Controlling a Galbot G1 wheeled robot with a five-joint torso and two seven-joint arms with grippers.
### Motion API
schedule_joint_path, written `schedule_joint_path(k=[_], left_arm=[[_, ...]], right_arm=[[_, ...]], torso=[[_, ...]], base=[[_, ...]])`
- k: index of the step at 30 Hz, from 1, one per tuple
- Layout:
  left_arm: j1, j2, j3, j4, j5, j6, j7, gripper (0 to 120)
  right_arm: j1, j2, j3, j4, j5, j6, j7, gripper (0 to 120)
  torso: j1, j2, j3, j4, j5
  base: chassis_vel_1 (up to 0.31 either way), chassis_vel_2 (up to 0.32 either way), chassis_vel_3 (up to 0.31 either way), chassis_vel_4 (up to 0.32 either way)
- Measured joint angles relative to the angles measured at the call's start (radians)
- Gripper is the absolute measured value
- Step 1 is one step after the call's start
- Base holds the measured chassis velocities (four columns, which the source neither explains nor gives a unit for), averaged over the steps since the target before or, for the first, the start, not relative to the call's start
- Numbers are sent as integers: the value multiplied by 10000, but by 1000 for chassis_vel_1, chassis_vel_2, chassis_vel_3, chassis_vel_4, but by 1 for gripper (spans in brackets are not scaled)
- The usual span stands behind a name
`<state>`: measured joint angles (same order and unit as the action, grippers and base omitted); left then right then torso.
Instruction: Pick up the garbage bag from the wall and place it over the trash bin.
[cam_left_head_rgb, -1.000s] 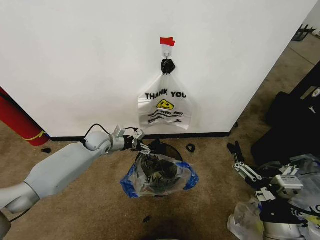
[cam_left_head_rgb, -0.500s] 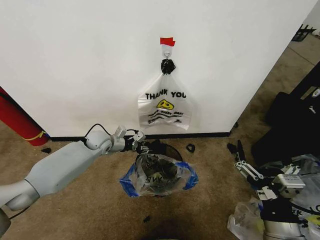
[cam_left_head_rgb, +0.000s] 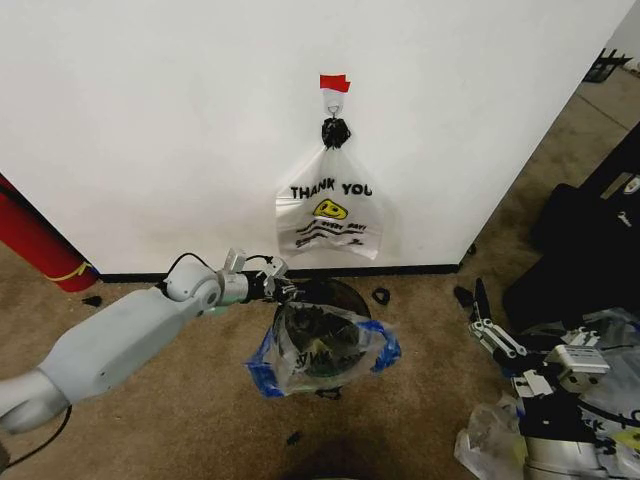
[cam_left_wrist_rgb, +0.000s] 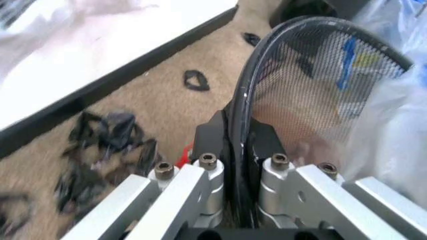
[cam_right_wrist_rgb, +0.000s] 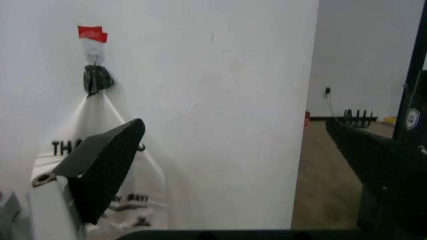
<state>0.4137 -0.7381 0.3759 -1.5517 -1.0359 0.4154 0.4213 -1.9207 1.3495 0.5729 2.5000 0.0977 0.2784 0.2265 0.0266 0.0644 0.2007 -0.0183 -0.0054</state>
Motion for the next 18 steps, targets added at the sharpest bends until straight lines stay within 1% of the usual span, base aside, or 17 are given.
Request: schedule_joint_path(k=[2, 4, 6, 7, 8, 10, 12, 13, 14, 15, 16, 18], left_arm=[[542, 277, -763, -450, -54, 253, -288, 3], [1174, 423, -1737, -861, -128, 484, -808, 3], [1546, 464, -2269, -1138, -203, 636, -1150, 3], [1546, 464, -2269, -1138, -203, 636, -1150, 3], [2023, 521, -2850, -1499, -238, 765, -1569, 3], [2895, 604, -3712, -2161, -355, 977, -2304, 3], [3883, 732, -4413, -2948, -603, 913, -3279, 3], [4153, 774, -4529, -3198, -700, 786, -3615, 3], [4153, 774, -4529, -3198, -700, 786, -3615, 3], [4356, 787, -4607, -3412, -816, 681, -3921, 3], [4633, 791, -4695, -3730, -1084, 520, -4499, 3], [5069, 721, -4788, -4228, -1722, 137, -5698, 3]], right_arm=[[67, -76, -78, 0, 35, -114, 73, 100], [136, -128, -141, -1, 29, -183, 116, 100], [160, -147, -183, -1, 21, -238, 155, 100], [160, -147, -183, -1, 21, -238, 155, 100], [181, -159, -252, -1, 17, -347, 243, 100], [211, -192, -333, -3, 25, -526, 421, 100], [261, -248, -361, -47, 32, -625, 558, 100], [271, -268, -365, -62, 46, -650, 601, 100], [271, -268, -365, -62, 46, -650, 601, 100], [278, -291, -371, -72, 59, -667, 627, 100], [288, -318, -376, -90, 70, -683, 659, 100], [320, -360, -393, -155, 71, -686, 721, 100]], torso=[[0, 0, 1, 2, -2], [0, 0, 0, 7, 4], [0, 0, 0, 8, -3], [0, 0, 0, 8, -3], [0, 0, 0, -1, -3], [0, 0, 0, 1, 4], [0, 0, -1, 4, -4], [0, 0, 0, 7, 2], [0, 0, 0, 7, 2], [-1, 0, 0, 9, 3], [-1, 0, 0, 4, -2], [-1, 0, -1, 1, 5]], base=[[0, 0, 0, 0], [0, 0, 0, 0], [0, 0, 0, 0], [0, 0, 0, 0], [0, 0, 0, 0], [0, 0, 0, 0], [0, 0, 0, 0], [0, 0, 0, 0], [0, 0, 0, 0], [0, 0, 0, 0], [0, 0, 0, 0], [0, 0, 0, 0]])
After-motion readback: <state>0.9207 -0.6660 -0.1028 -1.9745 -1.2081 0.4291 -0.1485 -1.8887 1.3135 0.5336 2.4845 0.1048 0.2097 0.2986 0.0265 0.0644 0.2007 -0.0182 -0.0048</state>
